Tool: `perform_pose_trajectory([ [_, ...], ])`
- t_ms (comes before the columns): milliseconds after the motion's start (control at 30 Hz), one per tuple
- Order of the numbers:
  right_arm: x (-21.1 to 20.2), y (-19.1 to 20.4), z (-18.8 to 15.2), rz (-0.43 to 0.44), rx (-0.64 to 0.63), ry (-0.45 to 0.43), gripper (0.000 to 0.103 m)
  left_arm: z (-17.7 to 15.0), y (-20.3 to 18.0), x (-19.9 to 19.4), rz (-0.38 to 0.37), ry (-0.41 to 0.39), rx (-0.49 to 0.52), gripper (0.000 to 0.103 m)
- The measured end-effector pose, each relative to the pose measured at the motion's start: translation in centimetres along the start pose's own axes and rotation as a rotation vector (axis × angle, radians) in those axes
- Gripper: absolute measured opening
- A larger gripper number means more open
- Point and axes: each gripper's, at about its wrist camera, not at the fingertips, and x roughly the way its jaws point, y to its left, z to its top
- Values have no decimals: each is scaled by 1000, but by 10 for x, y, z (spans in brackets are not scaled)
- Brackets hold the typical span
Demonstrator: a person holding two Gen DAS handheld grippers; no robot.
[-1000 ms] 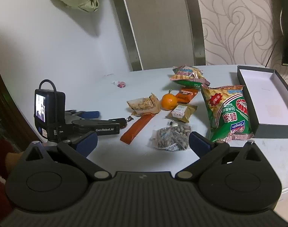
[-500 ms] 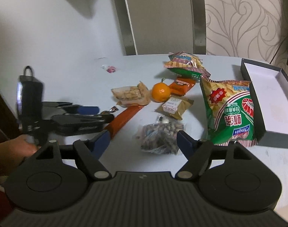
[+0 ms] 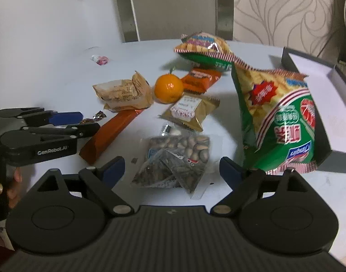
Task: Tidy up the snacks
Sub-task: 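Grasp the gold chocolate with the left gripper while the right gripper grasps the clear seed bag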
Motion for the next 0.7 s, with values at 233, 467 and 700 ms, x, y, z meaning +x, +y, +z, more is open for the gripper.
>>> perform_pose_trajectory([
  [233, 12, -2, -4, 18, -2, 15, 83, 0, -3, -1, -20, -1, -4, 26],
  [467, 6, -6, -1, 43, 11, 3, 74, 1, 0, -1, -30, 1, -28, 26],
  [700, -3, -10, -3, 47, 23, -12, 73, 2, 1, -2, -24, 0, -26, 26],
])
